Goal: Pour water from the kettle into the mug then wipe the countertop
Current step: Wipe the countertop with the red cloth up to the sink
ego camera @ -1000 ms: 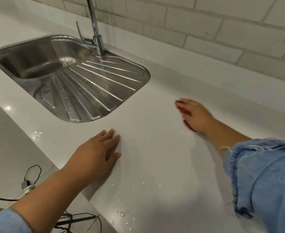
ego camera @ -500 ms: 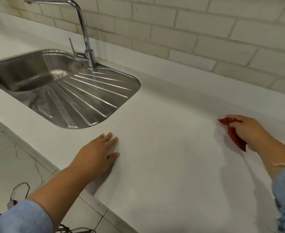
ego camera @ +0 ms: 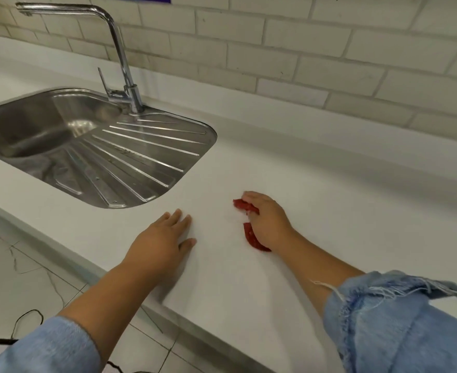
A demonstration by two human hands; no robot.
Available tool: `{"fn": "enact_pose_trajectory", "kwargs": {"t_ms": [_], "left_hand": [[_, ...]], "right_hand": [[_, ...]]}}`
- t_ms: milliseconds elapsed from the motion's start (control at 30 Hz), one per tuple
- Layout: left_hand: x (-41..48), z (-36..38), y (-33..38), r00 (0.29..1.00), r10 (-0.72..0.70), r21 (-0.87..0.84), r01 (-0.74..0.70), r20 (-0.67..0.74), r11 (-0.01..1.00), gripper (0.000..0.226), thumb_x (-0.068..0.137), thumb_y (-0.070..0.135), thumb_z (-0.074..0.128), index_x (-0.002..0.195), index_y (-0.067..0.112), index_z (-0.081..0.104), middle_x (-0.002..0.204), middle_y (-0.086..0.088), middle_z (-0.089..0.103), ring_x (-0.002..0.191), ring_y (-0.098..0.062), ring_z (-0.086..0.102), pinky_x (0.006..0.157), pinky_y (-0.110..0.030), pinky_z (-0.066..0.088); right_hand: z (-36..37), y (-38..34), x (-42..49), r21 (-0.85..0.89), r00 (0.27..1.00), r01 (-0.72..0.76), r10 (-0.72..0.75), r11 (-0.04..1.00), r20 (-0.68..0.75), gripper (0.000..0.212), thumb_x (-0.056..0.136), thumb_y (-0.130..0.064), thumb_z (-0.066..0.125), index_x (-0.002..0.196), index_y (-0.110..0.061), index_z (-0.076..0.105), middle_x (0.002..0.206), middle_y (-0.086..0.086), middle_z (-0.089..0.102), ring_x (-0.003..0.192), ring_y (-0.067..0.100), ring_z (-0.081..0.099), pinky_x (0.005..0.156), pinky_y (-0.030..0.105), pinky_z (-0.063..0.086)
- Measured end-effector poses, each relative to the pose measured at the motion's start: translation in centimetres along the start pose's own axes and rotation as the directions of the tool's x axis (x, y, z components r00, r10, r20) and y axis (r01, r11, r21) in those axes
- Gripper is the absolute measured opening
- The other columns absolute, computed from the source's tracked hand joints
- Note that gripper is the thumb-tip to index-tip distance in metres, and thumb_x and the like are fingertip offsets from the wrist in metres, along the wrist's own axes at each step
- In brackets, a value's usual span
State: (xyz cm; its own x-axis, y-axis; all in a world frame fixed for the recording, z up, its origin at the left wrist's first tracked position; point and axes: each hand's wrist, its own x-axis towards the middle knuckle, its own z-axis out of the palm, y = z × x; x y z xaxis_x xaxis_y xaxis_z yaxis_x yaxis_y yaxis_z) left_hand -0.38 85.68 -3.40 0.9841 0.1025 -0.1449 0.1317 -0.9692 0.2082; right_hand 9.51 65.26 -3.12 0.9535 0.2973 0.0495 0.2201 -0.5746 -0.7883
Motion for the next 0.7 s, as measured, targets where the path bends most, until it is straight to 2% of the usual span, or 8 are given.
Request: {"fn": "enact_pose_trajectory", "kwargs": {"t_ms": [67, 133, 233, 400, 500, 600, 633, 700], "left_hand": [[-0.1, 0.0, -0.1, 1.000, 0.014, -0.009, -0.014, -0.018, 1.000, 0.059, 0.095, 0.051, 0.027, 0.148, 0.029, 0.011, 0.159, 0.006, 0.006, 0.146, -0.016, 0.007, 0.116, -0.032, 0.015], [-0.2, 0.1, -0.2, 0.999, 0.028, -0.018, -0.028, -0.037, 0.999, 0.058, 0.095, 0.051, 0.028, 0.147, 0.030, 0.013, 0.159, 0.006, 0.008, 0.146, -0.016, 0.009, 0.116, -0.032, 0.016], [-0.4, -0.1, -0.4, 0.998, 0.042, -0.019, -0.043, -0.054, 0.999, 0.058, 0.095, 0.051, 0.029, 0.147, 0.030, 0.017, 0.158, 0.006, 0.012, 0.145, -0.016, 0.012, 0.116, -0.034, 0.018], [-1.5, -1.3, 0.5, 0.998, 0.021, -0.113, -0.028, -0.066, 0.993, 0.057, 0.093, 0.051, 0.038, 0.143, 0.025, 0.033, 0.154, 0.004, 0.026, 0.140, -0.018, 0.027, 0.112, -0.036, 0.026], [-3.4, -1.3, 1.7, 0.998, 0.047, -0.104, -0.052, -0.049, 0.993, 0.070, 0.086, 0.058, 0.047, 0.144, 0.024, 0.029, 0.156, 0.004, 0.022, 0.143, -0.017, 0.020, 0.114, -0.037, 0.022], [-5.7, -0.5, 3.1, 0.998, 0.046, -0.092, -0.043, 0.032, 0.995, 0.082, 0.080, 0.063, 0.052, 0.146, 0.023, 0.024, 0.158, 0.003, 0.014, 0.144, -0.018, 0.016, 0.114, -0.038, 0.022], [-6.3, -0.2, 3.5, 0.997, 0.039, -0.086, -0.034, 0.061, 0.996, 0.084, 0.080, 0.064, 0.052, 0.146, 0.021, 0.022, 0.158, 0.002, 0.012, 0.144, -0.018, 0.015, 0.114, -0.037, 0.022], [-7.1, 0.4, 4.2, 0.995, 0.032, -0.056, -0.027, 0.097, 0.998, 0.086, 0.081, 0.063, 0.051, 0.147, 0.018, 0.018, 0.159, -0.001, 0.008, 0.145, -0.019, 0.012, 0.115, -0.037, 0.021]], "right_hand": [[-1.8, -0.5, -0.6, 0.292, 0.979, -0.149, 0.182, 0.945, -0.088, 0.039, 0.089, 0.004, 0.045, 0.120, -0.013, 0.062, 0.133, 0.004, 0.057, 0.123, 0.023, 0.051, 0.112, 0.033, 0.033], [-4.9, -0.4, -2.1, 0.493, 0.936, -0.222, 0.325, 0.841, -0.133, 0.035, 0.090, -0.001, 0.045, 0.109, -0.022, 0.065, 0.116, 0.000, 0.068, 0.106, 0.026, 0.063, 0.101, 0.040, 0.047], [-9.8, 0.9, -5.3, 0.610, 0.875, -0.223, 0.432, 0.760, -0.219, 0.029, 0.089, -0.003, 0.045, 0.104, -0.018, 0.066, 0.096, -0.004, 0.076, 0.079, 0.023, 0.072, 0.077, 0.037, 0.058], [-16.6, 4.7, -12.0, 0.576, 0.766, -0.300, 0.552, 0.760, -0.329, 0.025, 0.089, -0.006, 0.046, 0.096, -0.018, 0.067, 0.087, -0.008, 0.076, 0.071, 0.021, 0.073, 0.060, 0.030, 0.054], [-19.7, 7.8, -16.2, 0.499, 0.689, -0.379, 0.598, 0.780, -0.410, 0.026, 0.089, -0.010, 0.047, 0.098, -0.022, 0.067, 0.086, -0.011, 0.076, 0.079, 0.027, 0.071, 0.069, 0.034, 0.053], [-21.7, 11.2, -20.5, 0.453, 0.603, -0.473, 0.652, 0.756, -0.459, 0.025, 0.089, -0.016, 0.050, 0.089, -0.032, 0.069, 0.099, -0.002, 0.074, 0.086, 0.027, 0.069, 0.084, 0.040, 0.053], [-22.2, 12.3, -21.9, 0.441, 0.601, -0.490, 0.658, 0.752, -0.454, 0.025, 0.090, -0.018, 0.050, 0.090, -0.034, 0.069, 0.106, 0.001, 0.072, 0.088, 0.027, 0.068, 0.084, 0.039, 0.052], [-22.4, 14.2, -24.5, 0.142, 0.688, -0.570, 0.564, 0.809, -0.457, 0.027, 0.092, -0.022, 0.048, 0.097, -0.041, 0.067, 0.118, 0.002, 0.067, 0.096, 0.024, 0.065, 0.083, 0.035, 0.054]]}}
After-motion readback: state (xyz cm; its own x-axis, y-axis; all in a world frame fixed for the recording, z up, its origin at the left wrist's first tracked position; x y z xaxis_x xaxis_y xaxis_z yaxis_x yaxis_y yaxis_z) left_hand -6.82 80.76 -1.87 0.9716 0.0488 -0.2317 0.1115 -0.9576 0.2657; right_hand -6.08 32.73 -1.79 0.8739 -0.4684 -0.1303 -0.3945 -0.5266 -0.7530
